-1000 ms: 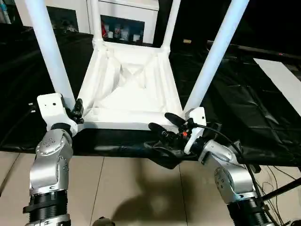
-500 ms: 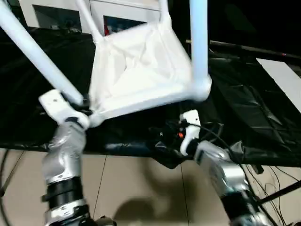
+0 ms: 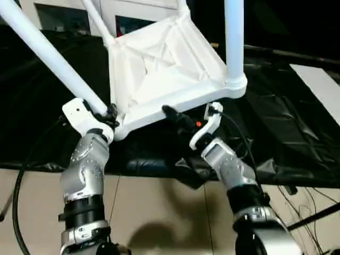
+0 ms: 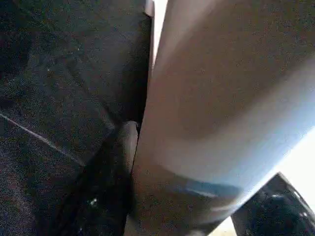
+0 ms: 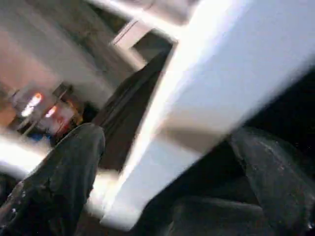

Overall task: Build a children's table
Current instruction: Flip table

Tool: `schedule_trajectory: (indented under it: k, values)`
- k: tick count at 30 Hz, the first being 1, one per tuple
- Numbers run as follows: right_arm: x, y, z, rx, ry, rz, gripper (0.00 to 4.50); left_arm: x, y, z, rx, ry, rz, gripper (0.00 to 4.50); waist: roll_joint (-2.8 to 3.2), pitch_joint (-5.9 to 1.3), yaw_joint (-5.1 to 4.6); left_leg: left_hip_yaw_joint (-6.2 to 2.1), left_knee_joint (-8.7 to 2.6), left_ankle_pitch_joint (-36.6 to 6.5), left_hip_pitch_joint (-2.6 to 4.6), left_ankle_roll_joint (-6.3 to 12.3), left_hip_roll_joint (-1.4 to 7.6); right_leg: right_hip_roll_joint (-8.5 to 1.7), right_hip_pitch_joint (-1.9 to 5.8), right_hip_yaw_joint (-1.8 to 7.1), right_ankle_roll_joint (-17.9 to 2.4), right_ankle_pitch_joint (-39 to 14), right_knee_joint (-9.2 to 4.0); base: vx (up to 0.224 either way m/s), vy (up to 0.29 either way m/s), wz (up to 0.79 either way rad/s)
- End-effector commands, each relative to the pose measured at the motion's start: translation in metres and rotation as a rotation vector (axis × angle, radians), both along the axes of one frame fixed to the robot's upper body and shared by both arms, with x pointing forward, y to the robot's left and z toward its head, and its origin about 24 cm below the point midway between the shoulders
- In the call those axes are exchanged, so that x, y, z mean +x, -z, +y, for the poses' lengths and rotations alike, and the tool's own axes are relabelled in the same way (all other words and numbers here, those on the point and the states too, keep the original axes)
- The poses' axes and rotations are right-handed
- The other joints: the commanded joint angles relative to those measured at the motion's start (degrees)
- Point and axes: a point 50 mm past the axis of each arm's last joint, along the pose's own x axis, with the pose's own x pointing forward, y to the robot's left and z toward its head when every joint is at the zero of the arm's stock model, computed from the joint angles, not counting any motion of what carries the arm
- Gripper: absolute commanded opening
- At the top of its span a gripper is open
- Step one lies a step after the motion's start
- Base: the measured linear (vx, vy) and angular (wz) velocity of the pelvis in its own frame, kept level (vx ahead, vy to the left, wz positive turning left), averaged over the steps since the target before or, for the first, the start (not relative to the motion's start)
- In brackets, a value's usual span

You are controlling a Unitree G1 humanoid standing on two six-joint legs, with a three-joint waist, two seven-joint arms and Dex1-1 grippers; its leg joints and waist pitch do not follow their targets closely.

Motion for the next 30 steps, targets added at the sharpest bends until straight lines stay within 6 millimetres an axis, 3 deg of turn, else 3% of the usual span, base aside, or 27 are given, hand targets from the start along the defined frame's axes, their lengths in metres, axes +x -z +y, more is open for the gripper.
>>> schedule_trajectory:
  k: [1, 4, 8, 9, 11, 16, 24, 26, 30]
  values:
    - [0.009, -0.010, 0.000, 0.048, 0.060, -0.005, 4.50, 0.001, -0.002, -0.016, -0.105, 0.049, -0.025, 2.30, 0.32, -4.00, -0.12, -0.21, -3.74, -2.7, 2.05, -0.55, 1.88, -4.34, 1.49, 1.99, -10.4, 10.0, -3.17, 0.000, 0.000, 0.00]
    - [0.019, -0.016, 0.000, 0.070, 0.112, 0.021, 4.50, 0.000, -0.002, -0.017, -0.109, 0.049, -0.026, 2.30, -0.09, -4.10, 0.07, 0.07, -3.25, 0.8, 1.72, 1.89, 1.61, -4.16, 1.33, 1.93, -10.5, 15.4, -2.68, 0.000, 0.000, 0.00]
    - [0.024, -0.018, 0.001, 0.061, 0.122, 0.038, 4.50, -0.002, -0.002, -0.019, -0.112, 0.052, -0.027, 2.30, -0.13, -3.97, 0.03, 0.07, -3.36, -0.8, 1.74, 1.92, 1.83, -4.20, 1.20, 1.88, -10.6, 12.0, -2.84, 0.000, 0.000, 0.00]
    - [0.026, -0.021, 0.001, 0.071, 0.127, 0.044, 4.50, -0.003, -0.002, -0.021, -0.112, 0.059, -0.029, 2.30, -0.47, -3.97, -0.02, 0.08, -3.34, -0.9, 1.75, 1.96, 1.87, -4.16, 1.24, 1.87, -10.4, 11.7, -2.89, 0.000, 0.000, 0.00]
    - [0.028, -0.022, 0.000, 0.083, 0.138, 0.051, 4.50, -0.003, -0.003, -0.021, -0.112, 0.062, -0.029, 2.30, -0.31, -3.97, 0.02, 0.09, -3.36, -1.1, 1.80, 1.89, 1.92, -4.22, 1.13, 1.88, -10.3, 11.3, -2.83, 0.000, 0.000, 0.00]
    - [0.040, -0.034, -0.006, 0.111, 0.203, 0.087, 4.50, -0.008, -0.004, -0.028, -0.069, 0.114, -0.029, 2.30, -0.68, -3.94, 0.08, 0.17, -3.26, -0.7, 1.83, 1.79, 1.93, -4.04, 1.02, 1.78, -10.5, 11.4, -2.70, 0.000, 0.000, 0.00]
    - [0.043, -0.037, -0.004, 0.081, 0.207, 0.099, 4.50, -0.015, -0.005, -0.029, -0.036, 0.122, -0.026, 2.29, -1.41, -4.00, 0.12, 0.22, -3.03, 0.8, 1.77, 1.91, 1.87, -3.98, 1.14, 1.75, -10.3, 13.3, -2.45, 0.000, 0.000, 0.00]
    - [0.043, -0.035, -0.002, 0.088, 0.213, 0.115, 4.50, -0.022, -0.003, -0.031, -0.038, 0.119, -0.011, 2.29, -1.89, -3.52, 0.01, 0.26, -3.19, 0.2, 1.59, 2.16, 1.91, -3.99, 1.04, 1.76, -10.2, 12.1, -2.60, 0.000, 0.000, 0.00]
    - [0.042, -0.033, -0.001, 0.108, 0.223, 0.126, 4.17, -0.026, -0.001, -0.031, -0.041, 0.117, 0.000, 2.29, -2.01, -3.22, -0.25, 0.25, -3.30, -1.1, 1.71, 1.89, 1.96, -3.89, 0.84, 1.83, -10.0, 10.2, -2.74, 0.000, 0.000, 0.00]
